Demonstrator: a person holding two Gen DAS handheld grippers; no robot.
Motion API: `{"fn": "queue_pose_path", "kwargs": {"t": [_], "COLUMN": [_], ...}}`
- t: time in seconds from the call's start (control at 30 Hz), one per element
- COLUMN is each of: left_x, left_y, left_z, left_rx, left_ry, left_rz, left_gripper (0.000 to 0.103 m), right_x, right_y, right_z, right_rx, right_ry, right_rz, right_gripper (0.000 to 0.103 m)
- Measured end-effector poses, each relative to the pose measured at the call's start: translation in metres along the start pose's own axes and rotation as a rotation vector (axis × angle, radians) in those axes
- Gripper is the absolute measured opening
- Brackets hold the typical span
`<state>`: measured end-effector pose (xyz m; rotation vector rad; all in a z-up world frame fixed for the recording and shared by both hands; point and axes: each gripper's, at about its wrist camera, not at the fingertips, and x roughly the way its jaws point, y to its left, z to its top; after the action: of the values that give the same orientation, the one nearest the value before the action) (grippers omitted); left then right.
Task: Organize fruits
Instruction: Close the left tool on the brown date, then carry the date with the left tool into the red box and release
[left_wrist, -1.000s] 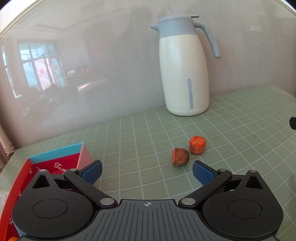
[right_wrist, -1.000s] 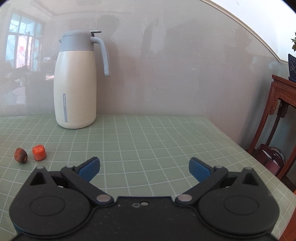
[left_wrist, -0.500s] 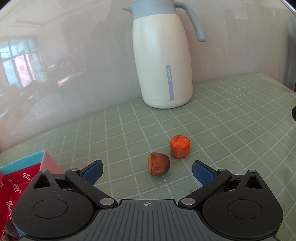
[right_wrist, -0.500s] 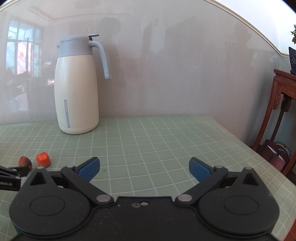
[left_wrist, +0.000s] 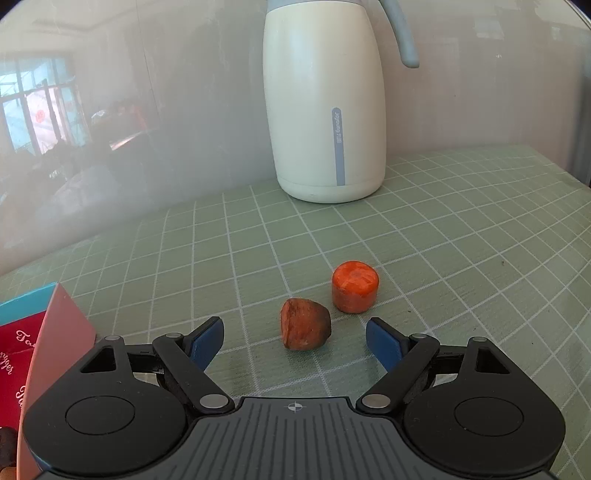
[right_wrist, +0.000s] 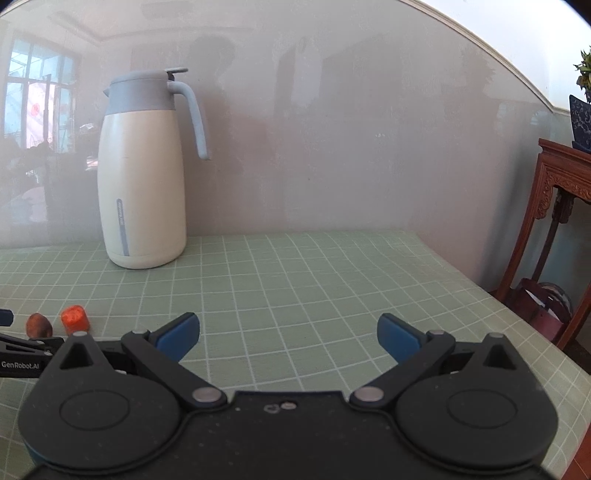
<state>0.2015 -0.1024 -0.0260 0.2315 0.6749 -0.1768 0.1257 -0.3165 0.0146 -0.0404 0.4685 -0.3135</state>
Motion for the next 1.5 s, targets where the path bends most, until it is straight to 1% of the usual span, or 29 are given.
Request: {"fn": "queue_pose_path", "kwargs": {"t": [0.13, 0.2, 0.27, 0.3, 0.33, 0.37, 0.4, 0.8, 1.0, 1.1, 1.27, 1.37, 1.43, 1.5], "left_x": [0.002, 0.003, 0.004, 0.004, 0.005, 0.004, 0.004, -0.010, -0.032, -0.049, -0.080, -0.095, -0.104, -0.109], "left_y": [-0.002, -0.003, -0.003, -0.003, -0.004, -0.004, -0.005, 0.002, 0.009, 0.020, 0.047, 0.067, 0.081, 0.098], "left_z": [0.000, 0.000, 0.001, 0.002, 0.003, 0.002, 0.002, -0.004, -0.006, -0.006, -0.010, -0.013, -0.018, -0.023], "left_rx": [-0.006, -0.001, -0.009, -0.010, -0.011, -0.013, -0.011, -0.026, -0.038, -0.066, -0.118, -0.144, -0.159, -0.189], "left_ry": [-0.002, -0.004, -0.004, -0.003, -0.003, -0.004, -0.007, -0.035, -0.067, -0.089, -0.136, -0.163, -0.177, -0.175], "left_rz": [-0.001, -0.001, -0.017, -0.018, -0.019, -0.019, -0.013, -0.019, -0.017, -0.004, 0.052, 0.102, 0.147, 0.189], "left_gripper": [0.085, 0.071, 0.050, 0.044, 0.036, 0.032, 0.030, 0.028, 0.028, 0.028, 0.028, 0.028, 0.028, 0.028], "right_x": [0.004, 0.004, 0.004, 0.004, 0.005, 0.004, 0.005, 0.002, -0.001, -0.003, -0.006, -0.006, -0.007, -0.008], "right_y": [-0.003, -0.004, -0.004, -0.004, -0.004, -0.004, -0.003, 0.002, 0.005, 0.007, 0.012, 0.017, 0.021, 0.027], "right_z": [0.000, 0.000, 0.000, 0.000, 0.000, 0.000, 0.000, 0.002, 0.003, 0.004, 0.005, 0.006, 0.006, 0.006], "right_rx": [0.016, 0.019, 0.022, 0.022, 0.022, 0.021, 0.021, 0.013, 0.013, 0.008, 0.001, -0.001, -0.007, -0.017], "right_ry": [0.014, 0.008, 0.009, 0.010, 0.011, 0.011, 0.011, 0.002, -0.008, -0.011, -0.016, -0.013, -0.016, -0.017], "right_rz": [-0.023, -0.034, -0.030, -0.027, -0.025, -0.023, -0.020, 0.000, 0.012, 0.018, 0.021, 0.031, 0.036, 0.040], "right_gripper": [0.103, 0.103, 0.103, 0.103, 0.103, 0.103, 0.103, 0.103, 0.103, 0.103, 0.103, 0.103, 0.103, 0.103]}}
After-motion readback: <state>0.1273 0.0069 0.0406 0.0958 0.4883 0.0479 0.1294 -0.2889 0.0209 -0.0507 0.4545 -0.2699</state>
